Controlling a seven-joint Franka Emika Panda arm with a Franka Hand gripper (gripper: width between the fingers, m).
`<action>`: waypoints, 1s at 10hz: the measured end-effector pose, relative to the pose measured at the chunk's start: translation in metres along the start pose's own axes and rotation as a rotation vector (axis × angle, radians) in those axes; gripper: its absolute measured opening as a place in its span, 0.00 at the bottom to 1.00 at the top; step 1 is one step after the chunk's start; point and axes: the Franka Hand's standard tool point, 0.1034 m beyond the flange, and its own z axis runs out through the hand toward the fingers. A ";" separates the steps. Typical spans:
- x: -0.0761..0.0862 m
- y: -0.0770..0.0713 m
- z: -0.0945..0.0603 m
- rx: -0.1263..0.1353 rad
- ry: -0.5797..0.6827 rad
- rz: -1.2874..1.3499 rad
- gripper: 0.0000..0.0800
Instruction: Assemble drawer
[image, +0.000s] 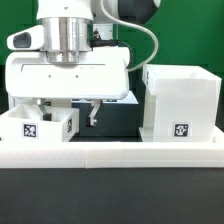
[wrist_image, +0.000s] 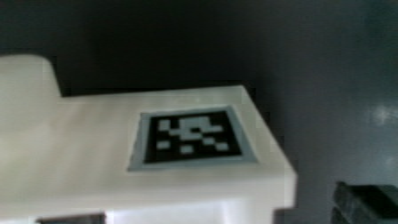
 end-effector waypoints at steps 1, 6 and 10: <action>0.000 0.001 0.001 -0.001 0.002 -0.001 0.81; 0.000 0.002 0.002 -0.004 0.003 -0.003 0.66; 0.001 0.001 0.000 -0.002 0.007 -0.004 0.07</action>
Offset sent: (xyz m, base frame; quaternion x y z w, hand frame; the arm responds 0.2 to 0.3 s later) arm -0.0016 0.0011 -0.0074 -0.0066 0.0060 -0.0043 1.0000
